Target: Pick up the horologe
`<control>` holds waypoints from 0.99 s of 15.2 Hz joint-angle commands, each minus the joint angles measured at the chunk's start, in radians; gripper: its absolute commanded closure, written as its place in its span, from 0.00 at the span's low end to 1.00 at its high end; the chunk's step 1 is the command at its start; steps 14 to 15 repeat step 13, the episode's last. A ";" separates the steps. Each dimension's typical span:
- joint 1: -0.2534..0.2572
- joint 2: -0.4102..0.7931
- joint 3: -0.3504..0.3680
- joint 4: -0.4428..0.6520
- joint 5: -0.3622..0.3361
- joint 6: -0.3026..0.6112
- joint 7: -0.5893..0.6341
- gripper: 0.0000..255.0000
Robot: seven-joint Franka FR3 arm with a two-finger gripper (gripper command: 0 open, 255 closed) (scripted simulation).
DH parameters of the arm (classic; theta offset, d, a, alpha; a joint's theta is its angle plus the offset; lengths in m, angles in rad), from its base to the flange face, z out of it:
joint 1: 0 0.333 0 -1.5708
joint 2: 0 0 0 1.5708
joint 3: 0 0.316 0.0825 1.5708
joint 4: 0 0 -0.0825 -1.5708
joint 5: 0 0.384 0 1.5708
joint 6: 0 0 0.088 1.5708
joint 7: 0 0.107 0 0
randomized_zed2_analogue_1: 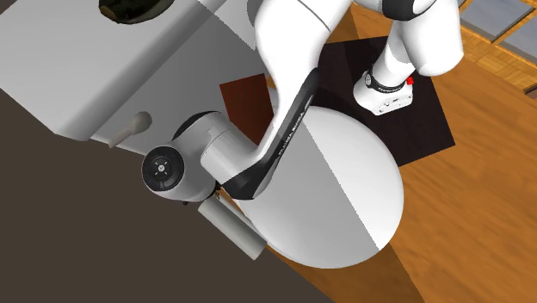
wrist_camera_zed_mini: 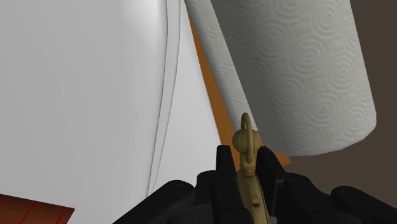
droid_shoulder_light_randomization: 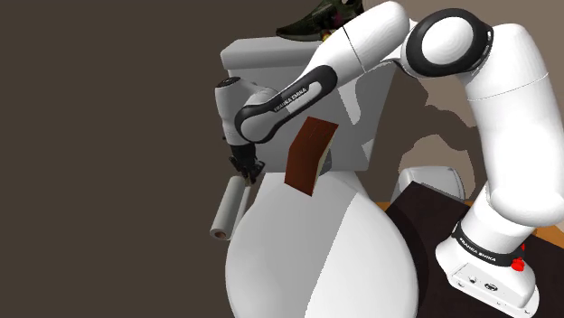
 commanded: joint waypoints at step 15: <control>-0.007 -0.069 0.033 0.063 0.046 -0.119 -0.028 1.00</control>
